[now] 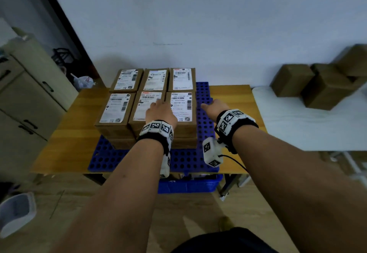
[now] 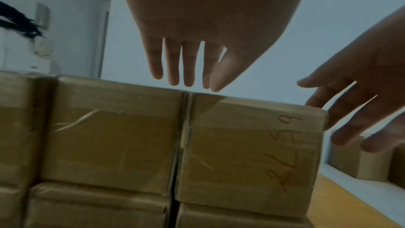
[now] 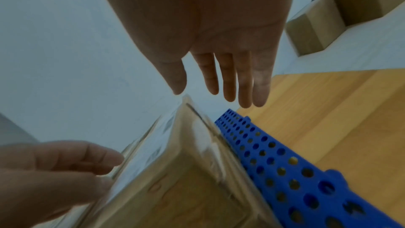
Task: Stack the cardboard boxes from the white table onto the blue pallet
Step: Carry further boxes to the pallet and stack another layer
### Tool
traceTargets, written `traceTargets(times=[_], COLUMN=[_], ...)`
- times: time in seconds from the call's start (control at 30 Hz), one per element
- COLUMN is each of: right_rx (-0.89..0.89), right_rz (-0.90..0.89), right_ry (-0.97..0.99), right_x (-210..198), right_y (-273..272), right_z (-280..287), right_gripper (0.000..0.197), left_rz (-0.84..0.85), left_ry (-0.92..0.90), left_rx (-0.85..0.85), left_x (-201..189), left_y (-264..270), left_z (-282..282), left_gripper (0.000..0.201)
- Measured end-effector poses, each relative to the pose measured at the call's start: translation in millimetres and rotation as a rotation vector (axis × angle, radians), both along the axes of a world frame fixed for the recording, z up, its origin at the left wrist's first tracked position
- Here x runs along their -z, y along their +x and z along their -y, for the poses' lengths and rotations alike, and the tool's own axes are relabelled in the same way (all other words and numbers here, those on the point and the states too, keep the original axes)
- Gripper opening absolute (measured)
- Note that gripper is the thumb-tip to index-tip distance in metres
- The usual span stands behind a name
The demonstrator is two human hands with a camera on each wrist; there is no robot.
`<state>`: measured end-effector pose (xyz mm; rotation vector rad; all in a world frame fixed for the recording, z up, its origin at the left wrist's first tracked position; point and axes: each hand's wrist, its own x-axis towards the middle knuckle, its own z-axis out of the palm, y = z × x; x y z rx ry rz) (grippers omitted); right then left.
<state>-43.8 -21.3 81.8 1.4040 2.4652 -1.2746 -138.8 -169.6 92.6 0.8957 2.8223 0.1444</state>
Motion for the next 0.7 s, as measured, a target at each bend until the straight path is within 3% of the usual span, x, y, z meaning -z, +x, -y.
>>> traceTargets(times=[0.33,0.47,0.7], right_rx=[0.191,0.252,0.336], right_rz=[0.095,0.117,0.144], right_ry=[0.093,0.122,0.09], right_x=[2,9,15], right_y=[84,119,193], right_z=[-101,-153,-264], right_gripper=[0.022,0.012,0.031], left_rz=[-0.17,-0.141,-0.078], left_ry=[0.006,-0.024,-0.012], left_rx=[0.326,0.407,0.475], left_x=[-2,4,21], left_y=[62,94,165], left_z=[-113,-178,-299], left_gripper=[0.04,0.047,0.045])
